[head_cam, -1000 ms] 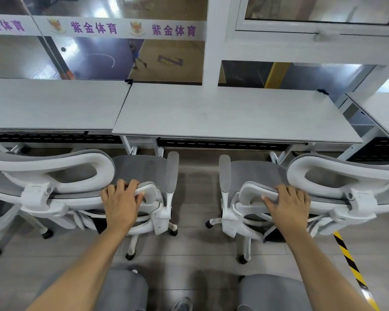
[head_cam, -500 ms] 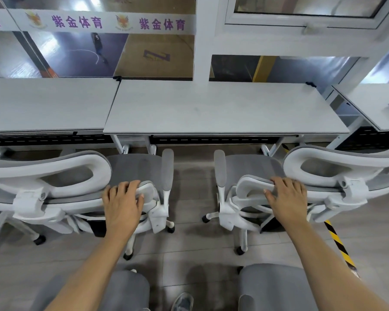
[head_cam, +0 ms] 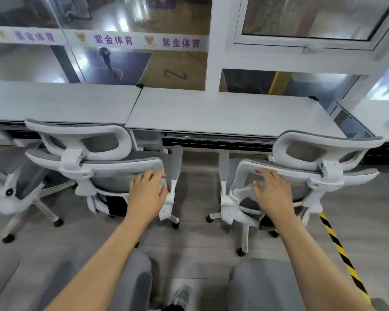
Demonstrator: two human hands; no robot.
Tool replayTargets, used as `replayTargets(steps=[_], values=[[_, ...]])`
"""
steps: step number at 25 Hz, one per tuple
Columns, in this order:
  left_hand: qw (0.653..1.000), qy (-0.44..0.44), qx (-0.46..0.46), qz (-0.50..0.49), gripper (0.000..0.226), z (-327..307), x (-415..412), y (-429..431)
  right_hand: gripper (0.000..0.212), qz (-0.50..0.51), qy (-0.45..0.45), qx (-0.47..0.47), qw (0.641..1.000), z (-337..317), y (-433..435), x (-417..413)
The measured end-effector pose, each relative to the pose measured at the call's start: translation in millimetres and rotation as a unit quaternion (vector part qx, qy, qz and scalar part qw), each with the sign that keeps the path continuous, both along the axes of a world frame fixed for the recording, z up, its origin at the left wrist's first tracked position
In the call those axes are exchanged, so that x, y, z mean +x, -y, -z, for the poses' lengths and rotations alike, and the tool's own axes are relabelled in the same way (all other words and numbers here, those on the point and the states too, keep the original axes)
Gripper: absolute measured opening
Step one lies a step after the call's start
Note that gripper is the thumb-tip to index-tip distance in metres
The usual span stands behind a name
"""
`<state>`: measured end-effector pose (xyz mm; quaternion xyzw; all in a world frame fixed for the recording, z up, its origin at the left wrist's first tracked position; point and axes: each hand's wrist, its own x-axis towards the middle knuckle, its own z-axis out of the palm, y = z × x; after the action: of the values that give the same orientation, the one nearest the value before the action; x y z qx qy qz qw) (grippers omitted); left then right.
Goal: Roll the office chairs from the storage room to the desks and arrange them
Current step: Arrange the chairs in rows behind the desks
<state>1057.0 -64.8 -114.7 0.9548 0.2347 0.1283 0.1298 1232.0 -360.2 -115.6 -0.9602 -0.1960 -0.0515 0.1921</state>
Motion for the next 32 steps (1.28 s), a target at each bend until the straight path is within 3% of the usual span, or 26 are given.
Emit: replayTargets(steps=[4,9,16,24,32], values=[[0.999,0.044,0.024,-0.004,0.031,-20,-80,46,0.036,-0.060,0.000,0.033,0.998,-13,4,-64],[0.998,0.034,0.026,-0.045,0.030,-31,-178,81,0.036,-0.124,-0.036,0.064,0.990,-17,-2,-138],[0.999,0.026,0.004,-0.036,0.032,-26,-259,118,0.036,-0.126,-0.054,0.061,0.989,-23,16,-229],[0.991,0.055,-0.057,0.110,0.019,-12,-324,210,0.032,-0.043,-0.018,0.102,0.994,-45,117,-364],[0.955,0.027,-0.109,0.276,0.021,-9,-376,373,0.028,0.049,0.054,0.123,0.990,-89,285,-452]])
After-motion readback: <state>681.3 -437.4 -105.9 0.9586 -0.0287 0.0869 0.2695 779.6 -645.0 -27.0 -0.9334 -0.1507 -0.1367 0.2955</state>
